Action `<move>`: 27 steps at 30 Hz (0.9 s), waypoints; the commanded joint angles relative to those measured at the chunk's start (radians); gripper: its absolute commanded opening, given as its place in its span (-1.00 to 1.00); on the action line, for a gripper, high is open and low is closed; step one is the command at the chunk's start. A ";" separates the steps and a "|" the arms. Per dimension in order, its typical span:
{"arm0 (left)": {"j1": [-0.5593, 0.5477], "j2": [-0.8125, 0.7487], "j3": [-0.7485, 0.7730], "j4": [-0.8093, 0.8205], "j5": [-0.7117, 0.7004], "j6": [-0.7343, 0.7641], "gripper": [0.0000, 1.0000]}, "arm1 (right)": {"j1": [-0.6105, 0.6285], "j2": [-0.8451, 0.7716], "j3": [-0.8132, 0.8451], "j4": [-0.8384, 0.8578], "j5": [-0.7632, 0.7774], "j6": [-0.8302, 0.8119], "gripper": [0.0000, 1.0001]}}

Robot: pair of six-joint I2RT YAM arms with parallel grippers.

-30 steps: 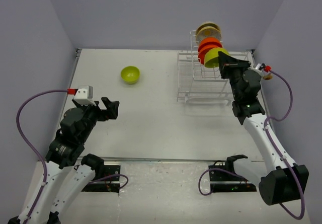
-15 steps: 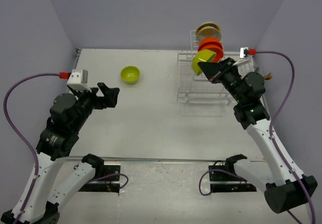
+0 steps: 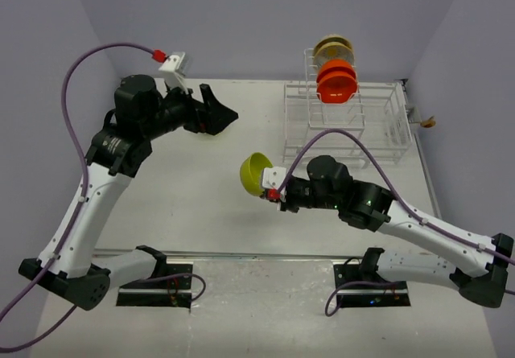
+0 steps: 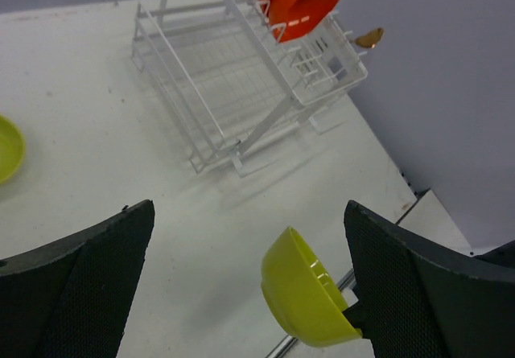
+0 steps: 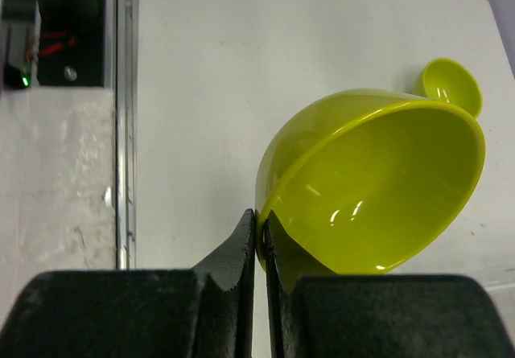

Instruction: Unload the bowls from the dish rack

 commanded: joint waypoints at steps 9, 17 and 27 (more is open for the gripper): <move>-0.178 0.045 -0.061 -0.231 -0.197 0.094 1.00 | 0.094 0.258 0.249 -0.259 0.240 -0.321 -1.00; -0.265 0.100 -0.096 -0.335 -0.458 0.117 0.58 | 0.128 0.336 0.321 -0.220 0.374 -0.353 -1.00; -0.267 0.136 -0.101 -0.335 -0.561 0.109 -1.00 | 0.148 0.400 0.382 -0.203 0.429 -0.355 -1.00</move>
